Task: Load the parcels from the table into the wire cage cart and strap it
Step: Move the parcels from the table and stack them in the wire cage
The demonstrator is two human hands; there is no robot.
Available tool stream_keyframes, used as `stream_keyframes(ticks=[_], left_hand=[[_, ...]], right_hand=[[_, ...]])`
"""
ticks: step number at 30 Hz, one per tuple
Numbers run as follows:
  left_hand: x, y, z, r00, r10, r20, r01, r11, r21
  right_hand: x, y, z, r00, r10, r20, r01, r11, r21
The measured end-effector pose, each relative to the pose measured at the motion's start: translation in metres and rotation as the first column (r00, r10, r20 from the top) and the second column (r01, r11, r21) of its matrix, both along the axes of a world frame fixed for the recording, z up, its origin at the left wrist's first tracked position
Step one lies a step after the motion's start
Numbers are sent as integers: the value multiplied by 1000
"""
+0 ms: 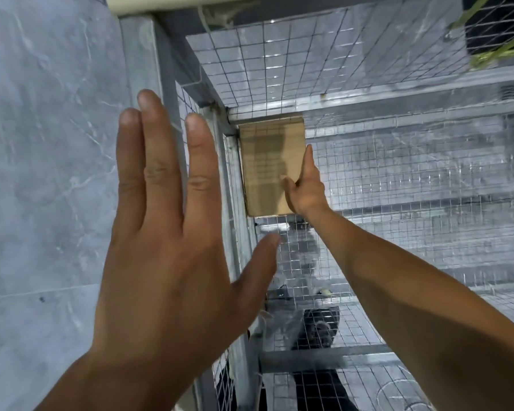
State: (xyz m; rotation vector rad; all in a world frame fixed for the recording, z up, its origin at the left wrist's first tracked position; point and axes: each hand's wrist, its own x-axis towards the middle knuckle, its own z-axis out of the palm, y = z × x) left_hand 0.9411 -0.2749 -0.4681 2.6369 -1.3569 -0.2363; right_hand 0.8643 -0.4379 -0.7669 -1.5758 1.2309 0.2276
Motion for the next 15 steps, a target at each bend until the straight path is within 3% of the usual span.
stream_keyframes(ticks=[6,12,15], left_hand=[[5,4,-8,999,-37,17,37,999,-10],[5,-1,47,986,-37,-165,76,967,241],[-3,0,86,959,-113,-260,161,972,172]], right_hand=[[1,-3,55,968,150,-201,-157,987,-18],[-58,5,232,987,92,-128,-103,991,-85],[-97,8,317,990,71,-124,-91,982,-165]])
